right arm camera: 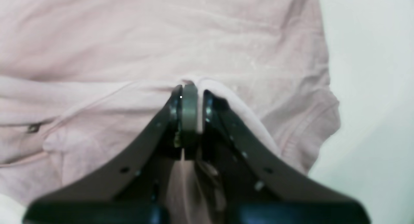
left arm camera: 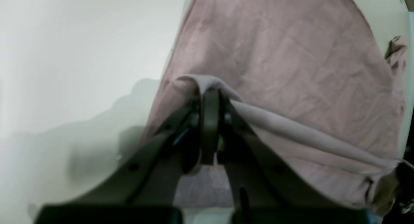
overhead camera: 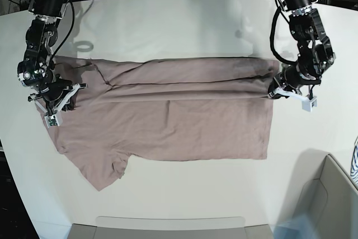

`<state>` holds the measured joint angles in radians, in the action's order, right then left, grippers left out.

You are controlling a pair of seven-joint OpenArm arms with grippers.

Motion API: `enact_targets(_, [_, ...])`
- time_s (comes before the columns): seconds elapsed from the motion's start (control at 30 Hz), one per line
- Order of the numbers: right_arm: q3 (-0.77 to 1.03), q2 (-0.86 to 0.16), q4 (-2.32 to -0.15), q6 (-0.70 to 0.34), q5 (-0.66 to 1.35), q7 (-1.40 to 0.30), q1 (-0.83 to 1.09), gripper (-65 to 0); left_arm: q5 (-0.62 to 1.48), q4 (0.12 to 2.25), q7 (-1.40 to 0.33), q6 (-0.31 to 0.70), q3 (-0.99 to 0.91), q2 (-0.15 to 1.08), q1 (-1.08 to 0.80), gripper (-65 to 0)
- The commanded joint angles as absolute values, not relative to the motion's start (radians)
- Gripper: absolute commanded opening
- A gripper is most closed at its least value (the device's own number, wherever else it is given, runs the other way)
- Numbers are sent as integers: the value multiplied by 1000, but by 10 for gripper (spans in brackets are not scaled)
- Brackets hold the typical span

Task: Fold the T-shirt properly
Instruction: 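Lift the collar edge with both grippers and drag it toward the hem, then lay the folded edge down and pull both grippers back toward the robot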

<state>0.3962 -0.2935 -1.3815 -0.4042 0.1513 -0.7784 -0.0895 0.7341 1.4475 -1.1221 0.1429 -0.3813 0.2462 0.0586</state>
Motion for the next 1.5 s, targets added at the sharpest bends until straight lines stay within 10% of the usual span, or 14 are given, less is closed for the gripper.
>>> enact_targets(0.0, [401,-314,-1383,-401,153,-757,-120,-650,745,1463,-1115,145,-381,260,76,-650])
enact_targets(0.13, [401,-315,-1377,-401,157,-756,-125,-649,746,1465,-1119,145,-383,260,76,-650])
enact_targets(0.4, [409,-320,-1523,-401,162,-756,-91,-381,748,1583,-1115,145,-406,262,59,-583])
enact_targets(0.73, [549,-302,-1699,-401,160,-760,64,-434,748,1739,-1115,151,-400,259,-93,-650])
enact_targets(1.07, [552,-306,-1517,-401,160,-708,139,-604,745,1587,-1106,147,-154,278,-59,-650])
enact_targets(1.47, [530,-348,-1379,-403,171,-670,165,-650,490,1461,-1116,154,-159,282,-114,-650])
